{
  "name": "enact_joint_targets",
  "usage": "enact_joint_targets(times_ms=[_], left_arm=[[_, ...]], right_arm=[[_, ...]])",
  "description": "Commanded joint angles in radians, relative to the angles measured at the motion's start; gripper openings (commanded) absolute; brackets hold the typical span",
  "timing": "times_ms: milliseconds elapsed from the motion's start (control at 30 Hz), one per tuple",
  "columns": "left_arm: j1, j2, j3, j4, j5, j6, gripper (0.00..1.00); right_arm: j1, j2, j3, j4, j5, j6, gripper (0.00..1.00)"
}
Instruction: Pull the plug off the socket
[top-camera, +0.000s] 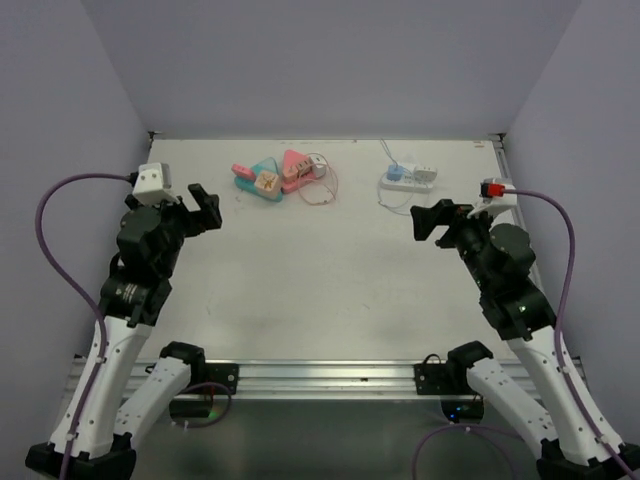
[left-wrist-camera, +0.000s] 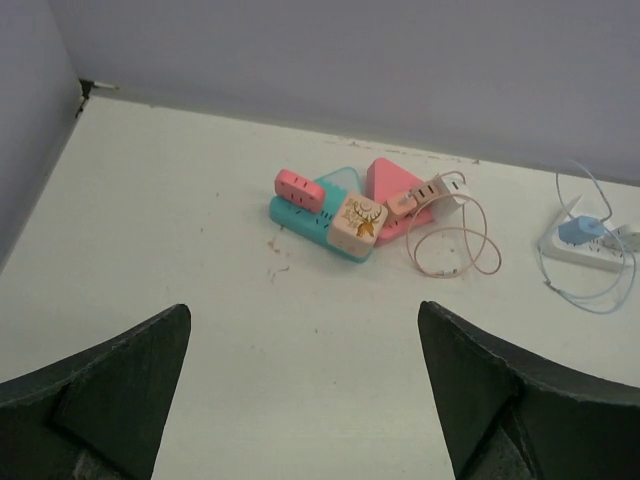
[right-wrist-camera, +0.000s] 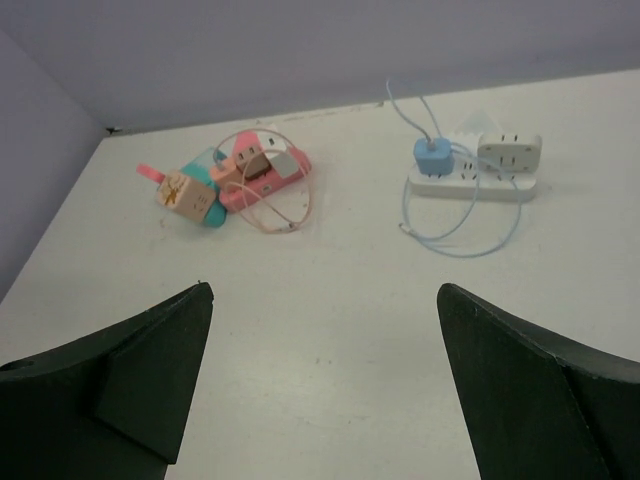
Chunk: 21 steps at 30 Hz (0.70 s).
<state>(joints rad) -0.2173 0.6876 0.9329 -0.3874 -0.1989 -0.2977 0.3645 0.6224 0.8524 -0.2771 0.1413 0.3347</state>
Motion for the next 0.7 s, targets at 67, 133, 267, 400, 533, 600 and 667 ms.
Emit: enact_joint_targets(times_ms=[67, 133, 267, 400, 533, 600, 667], left_arm=[[-0.002, 0.16, -0.011, -0.01, -0.037, -0.147, 1.0], [-0.004, 0.22, -0.005, 0.007, -0.043, -0.176, 1.0], [-0.002, 0.427, 0.056, 0.028, -0.059, -0.269, 1.0], [-0.004, 0.619, 0.15, 0.045, -0.076, -0.311, 1.0], [-0.007, 0.777, 0.248, 0.113, -0.057, -0.288, 1.0], [-0.019, 0.857, 0.296, 0.163, -0.027, -0.201, 1.0], [-0.025, 0.941, 0.36, 0.202, 0.034, -0.108, 1.0]], right_arm=[[0.002, 0.112, -0.033, 0.038, -0.124, 0.101, 0.99], [0.002, 0.141, -0.044, 0.049, -0.163, 0.107, 0.99], [0.002, 0.188, -0.078, 0.084, -0.236, 0.095, 0.99], [0.004, 0.206, -0.116, 0.131, -0.292, 0.087, 0.99], [0.002, 0.212, -0.148, 0.173, -0.336, 0.083, 0.99], [0.004, 0.211, -0.162, 0.185, -0.348, 0.076, 0.99], [0.002, 0.208, -0.176, 0.191, -0.348, 0.07, 0.99]])
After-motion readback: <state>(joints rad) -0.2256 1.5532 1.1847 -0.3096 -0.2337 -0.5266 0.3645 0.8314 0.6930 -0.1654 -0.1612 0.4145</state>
